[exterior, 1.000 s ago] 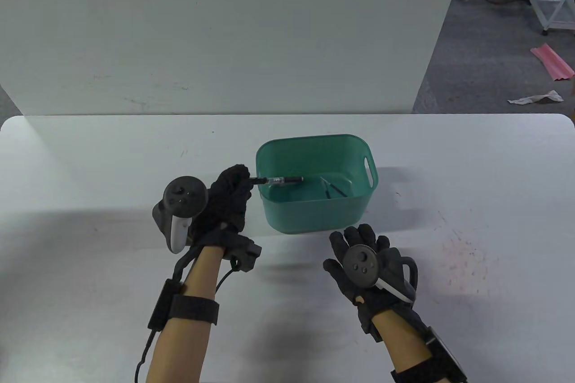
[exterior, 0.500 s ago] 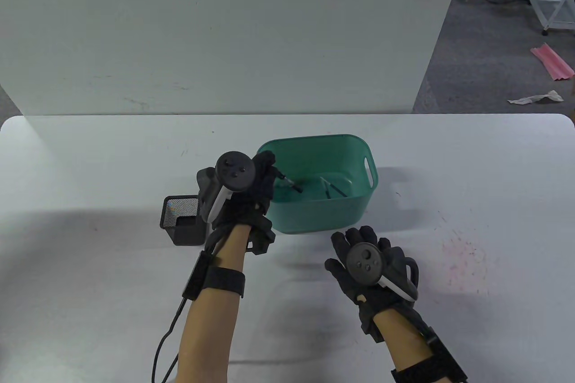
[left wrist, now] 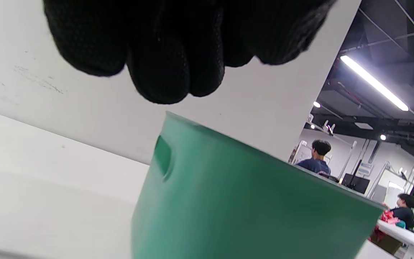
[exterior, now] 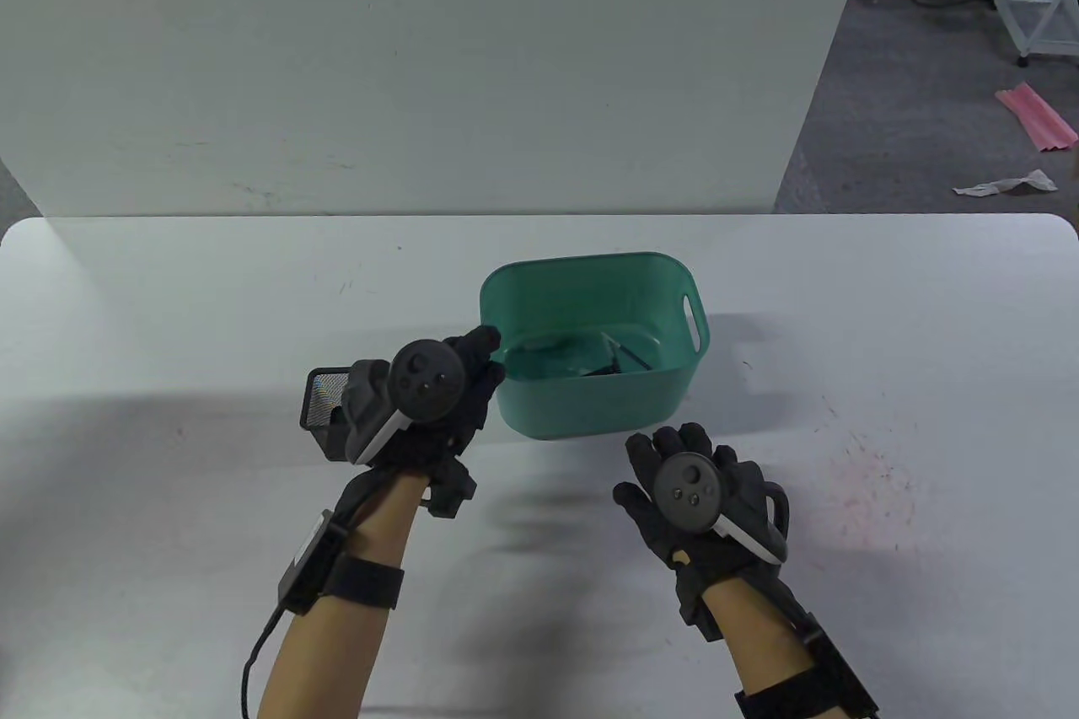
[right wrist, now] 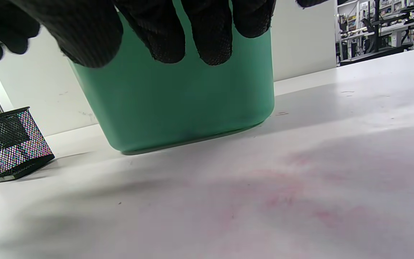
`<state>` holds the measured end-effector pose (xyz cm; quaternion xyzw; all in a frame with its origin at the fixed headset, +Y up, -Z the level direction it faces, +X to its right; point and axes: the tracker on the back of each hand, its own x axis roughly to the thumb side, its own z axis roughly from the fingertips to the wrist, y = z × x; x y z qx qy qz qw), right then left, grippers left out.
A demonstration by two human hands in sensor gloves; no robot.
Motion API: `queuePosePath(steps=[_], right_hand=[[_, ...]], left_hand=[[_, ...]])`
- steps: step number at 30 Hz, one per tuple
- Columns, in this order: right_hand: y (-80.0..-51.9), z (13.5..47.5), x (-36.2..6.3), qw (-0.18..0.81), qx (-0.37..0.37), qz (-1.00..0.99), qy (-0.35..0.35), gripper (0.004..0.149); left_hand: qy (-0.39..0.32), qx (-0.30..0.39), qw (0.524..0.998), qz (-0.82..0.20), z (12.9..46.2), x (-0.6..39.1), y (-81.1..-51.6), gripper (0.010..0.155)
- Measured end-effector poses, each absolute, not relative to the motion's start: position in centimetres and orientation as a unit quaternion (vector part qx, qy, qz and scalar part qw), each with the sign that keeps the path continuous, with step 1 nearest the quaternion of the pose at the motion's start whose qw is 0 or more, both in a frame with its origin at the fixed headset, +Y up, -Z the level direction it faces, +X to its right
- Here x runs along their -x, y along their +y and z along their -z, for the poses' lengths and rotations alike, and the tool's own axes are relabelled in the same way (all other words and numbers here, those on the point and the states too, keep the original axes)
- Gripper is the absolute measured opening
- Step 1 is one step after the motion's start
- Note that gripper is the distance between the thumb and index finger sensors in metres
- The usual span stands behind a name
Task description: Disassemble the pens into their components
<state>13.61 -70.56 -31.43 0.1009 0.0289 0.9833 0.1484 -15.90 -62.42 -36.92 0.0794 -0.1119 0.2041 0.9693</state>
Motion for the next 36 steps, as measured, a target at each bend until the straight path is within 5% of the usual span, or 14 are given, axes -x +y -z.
queuePosePath(steps=[12,27,36], right_hand=[[-70.1,31.2,-14.0,0.147,-0.094,-0.985,0.012,0.063],[-69.5,30.2,-14.6,0.096,-0.141,-0.981,-0.090,0.073],[-70.0,30.4,-14.5,0.061,-0.137,-0.988,-0.040,0.078]], left_hand=[[-0.100,-0.063,0.988,-0.102,30.2,19.2,-66.0,0.054],[-0.118,-0.073,0.990,-0.025,28.7,19.8,-68.5,0.076],[-0.136,-0.011,0.990,-0.027,28.8,19.3,-69.1,0.090]])
